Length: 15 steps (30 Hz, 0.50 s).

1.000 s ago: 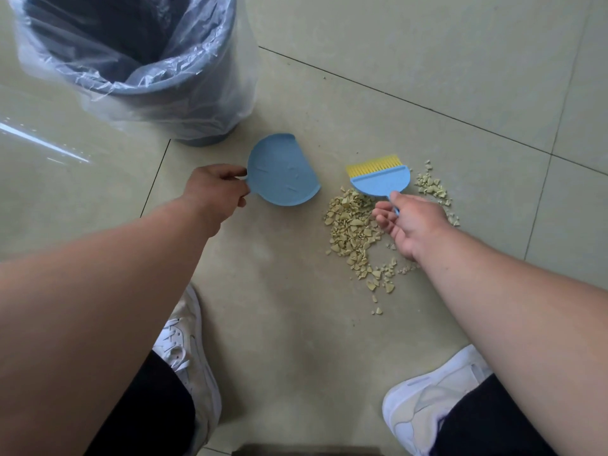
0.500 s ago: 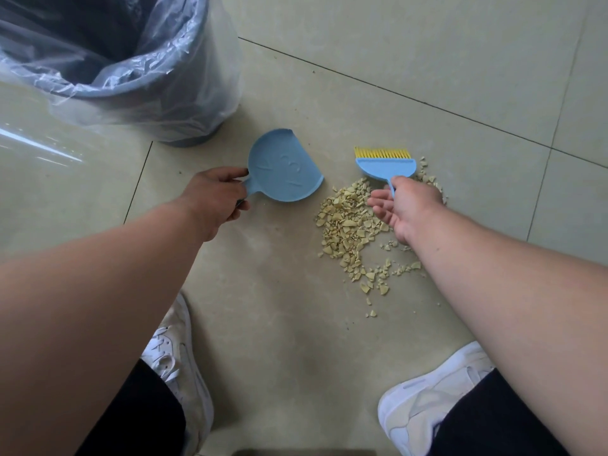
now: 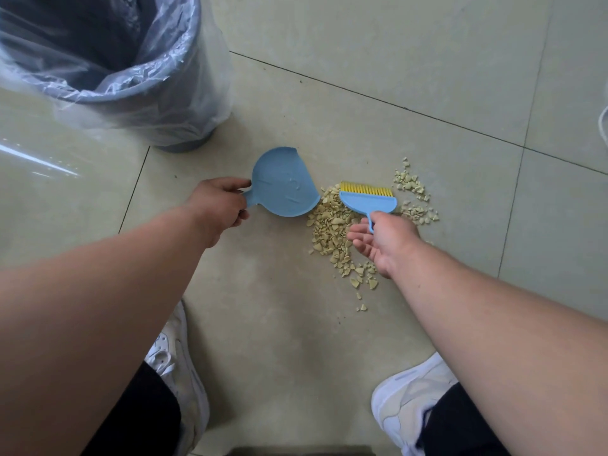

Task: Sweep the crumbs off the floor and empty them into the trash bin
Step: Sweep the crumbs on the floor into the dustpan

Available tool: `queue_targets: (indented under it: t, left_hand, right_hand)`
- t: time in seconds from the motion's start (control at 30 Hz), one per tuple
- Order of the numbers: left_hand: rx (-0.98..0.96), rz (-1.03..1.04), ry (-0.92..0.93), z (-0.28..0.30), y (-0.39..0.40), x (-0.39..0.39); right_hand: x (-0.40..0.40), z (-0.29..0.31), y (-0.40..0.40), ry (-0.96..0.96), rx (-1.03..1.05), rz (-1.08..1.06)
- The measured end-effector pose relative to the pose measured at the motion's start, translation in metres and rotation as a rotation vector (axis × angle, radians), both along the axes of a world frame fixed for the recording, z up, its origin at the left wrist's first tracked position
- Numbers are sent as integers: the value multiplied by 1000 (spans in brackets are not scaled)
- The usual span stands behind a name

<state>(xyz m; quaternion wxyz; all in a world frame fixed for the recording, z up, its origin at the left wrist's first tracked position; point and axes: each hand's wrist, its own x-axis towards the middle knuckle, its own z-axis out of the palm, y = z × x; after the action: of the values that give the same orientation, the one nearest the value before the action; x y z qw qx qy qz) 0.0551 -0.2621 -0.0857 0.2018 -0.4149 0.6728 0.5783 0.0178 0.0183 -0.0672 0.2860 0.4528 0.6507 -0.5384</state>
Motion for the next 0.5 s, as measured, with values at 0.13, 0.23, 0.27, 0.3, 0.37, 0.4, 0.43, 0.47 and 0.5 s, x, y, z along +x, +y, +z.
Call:
queue_targets:
  t: [0.13, 0.23, 0.27, 0.3, 0.37, 0.4, 0.43, 0.47, 0.5]
  left_hand:
    - [26, 17, 35, 1, 4, -8]
    - [50, 46, 72, 6, 9, -23]
    - [54, 56, 81, 7, 11, -29]
    - [58, 62, 85, 7, 12, -35]
    - [64, 55, 88, 6, 15, -47]
    - [65, 50, 88, 5, 16, -53]
    - [60, 40, 87, 5, 17, -58]
    - [52, 34, 84, 4, 18, -63]
    - [41, 26, 80, 3, 19, -67]
  right_hand:
    - [-12, -6, 22, 38, 11, -25]
    - [-34, -6, 46, 123, 13, -23]
    - [-43, -5, 54, 149, 25, -32]
    - [-53, -2, 63, 168, 46, -40]
    - [-73, 2, 80, 195, 96, -53]
    - [-82, 3, 89, 204, 122, -54]
    - [-91, 6, 97, 214, 143, -53]
    - [-101, 7, 103, 224, 158, -57]
    - [-110, 9, 109, 228, 168, -65]
